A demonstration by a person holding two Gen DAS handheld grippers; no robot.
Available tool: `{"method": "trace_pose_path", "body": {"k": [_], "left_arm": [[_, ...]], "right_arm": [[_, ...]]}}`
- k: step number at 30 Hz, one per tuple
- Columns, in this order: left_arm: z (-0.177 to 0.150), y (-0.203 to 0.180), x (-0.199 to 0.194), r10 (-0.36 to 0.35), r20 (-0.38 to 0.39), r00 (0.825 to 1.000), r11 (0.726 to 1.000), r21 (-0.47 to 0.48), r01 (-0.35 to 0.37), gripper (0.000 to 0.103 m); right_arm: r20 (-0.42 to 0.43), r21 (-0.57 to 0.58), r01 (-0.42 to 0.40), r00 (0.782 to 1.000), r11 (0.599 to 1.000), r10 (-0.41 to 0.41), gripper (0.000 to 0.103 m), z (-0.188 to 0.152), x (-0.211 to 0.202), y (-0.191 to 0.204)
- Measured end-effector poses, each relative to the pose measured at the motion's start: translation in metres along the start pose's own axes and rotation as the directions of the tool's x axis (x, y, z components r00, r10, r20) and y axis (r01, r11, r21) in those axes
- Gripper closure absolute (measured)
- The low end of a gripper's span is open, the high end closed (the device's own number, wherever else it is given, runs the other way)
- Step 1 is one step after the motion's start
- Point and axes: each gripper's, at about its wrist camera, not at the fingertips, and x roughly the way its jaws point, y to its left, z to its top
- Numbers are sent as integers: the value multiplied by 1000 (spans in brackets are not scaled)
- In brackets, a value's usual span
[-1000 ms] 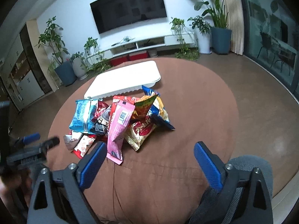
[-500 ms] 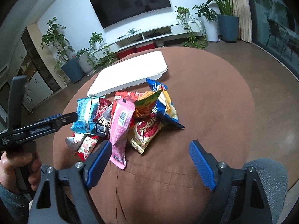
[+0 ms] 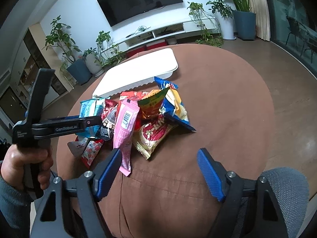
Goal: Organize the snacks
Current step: 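Reach the left tool to the blue wafer bag while the right tool approaches the pink bar, then close the left tool on the blue bag while the right tool grasps the pink bar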
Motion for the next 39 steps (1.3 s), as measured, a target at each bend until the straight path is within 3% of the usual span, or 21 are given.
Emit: {"method": "trace_pose_path", "body": {"k": [6, 13, 21, 26, 36, 39], "left_arm": [[6, 16, 10, -35, 9, 999, 999, -25, 35, 69], [-6, 23, -2, -99, 41, 994, 993, -64, 102, 73], [-14, 39, -15, -158, 88, 983, 980, -107, 167, 77], [-24, 53, -22, -202, 121, 972, 967, -135, 218, 77], [-43, 63, -32, -271, 171, 947, 940, -165, 298, 77], [-48, 63, -34, -280, 175, 944, 936, -171, 309, 77]], "right_arm": [[-21, 7, -15, 1000, 1000, 15, 25, -1, 3, -2], [-45, 39, -99, 994, 994, 101, 26, 4, 6, 3], [-93, 92, -224, 968, 970, 232, 29, 13, 26, 20], [-114, 125, -239, 961, 963, 253, 34, 18, 41, 24], [-166, 150, -213, 957, 965, 237, 47, 26, 72, 28], [-173, 140, -215, 956, 966, 238, 65, 27, 75, 30]]}}
